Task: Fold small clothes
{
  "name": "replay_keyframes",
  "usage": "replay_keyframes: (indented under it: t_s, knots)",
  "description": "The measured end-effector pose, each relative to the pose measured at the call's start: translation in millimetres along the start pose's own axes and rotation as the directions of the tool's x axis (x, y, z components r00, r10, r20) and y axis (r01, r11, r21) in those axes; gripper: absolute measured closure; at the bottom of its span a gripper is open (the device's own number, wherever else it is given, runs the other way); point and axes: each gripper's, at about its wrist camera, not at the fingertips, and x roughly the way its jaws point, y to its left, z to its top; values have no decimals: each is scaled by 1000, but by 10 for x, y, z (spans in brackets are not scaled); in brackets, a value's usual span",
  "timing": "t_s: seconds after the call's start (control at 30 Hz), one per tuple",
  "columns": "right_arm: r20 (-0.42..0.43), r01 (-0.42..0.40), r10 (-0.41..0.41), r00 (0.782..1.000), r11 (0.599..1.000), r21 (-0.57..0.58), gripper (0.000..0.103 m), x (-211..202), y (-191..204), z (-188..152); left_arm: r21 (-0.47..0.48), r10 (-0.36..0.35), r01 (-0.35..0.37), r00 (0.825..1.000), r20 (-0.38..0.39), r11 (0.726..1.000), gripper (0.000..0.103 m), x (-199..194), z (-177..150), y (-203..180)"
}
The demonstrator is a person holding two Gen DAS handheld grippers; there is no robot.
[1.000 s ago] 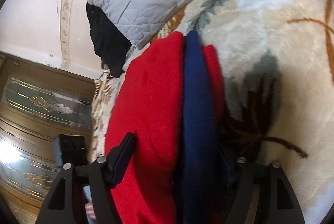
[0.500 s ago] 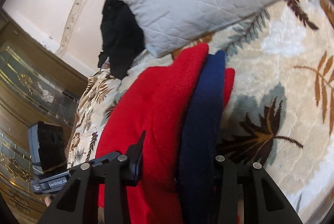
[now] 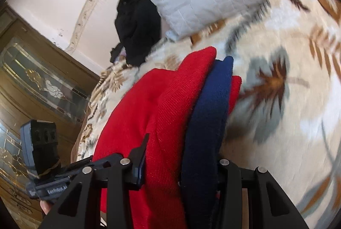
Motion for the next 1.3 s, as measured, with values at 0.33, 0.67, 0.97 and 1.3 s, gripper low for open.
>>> replay_keyframes:
  t_s: [0.33, 0.67, 0.97, 1.3]
  knots:
    - [111, 119, -125, 986, 991, 60, 40, -522, -23, -28, 119, 234, -263, 948, 215, 957, 27, -546, -339, -241]
    - [-52, 159, -159, 986, 987, -12, 45, 226, 170, 389, 120, 286, -307, 944, 162, 944, 22, -280, -480, -201]
    - [-36, 146, -146, 989, 989, 4, 50, -214, 213, 220, 95, 391, -436, 869, 305, 895, 22, -821, -597, -352]
    - [187, 260, -224, 956, 945, -196, 40, -1572, 972, -432, -36, 452, -487, 779, 435, 873, 19, -1782, -882, -589]
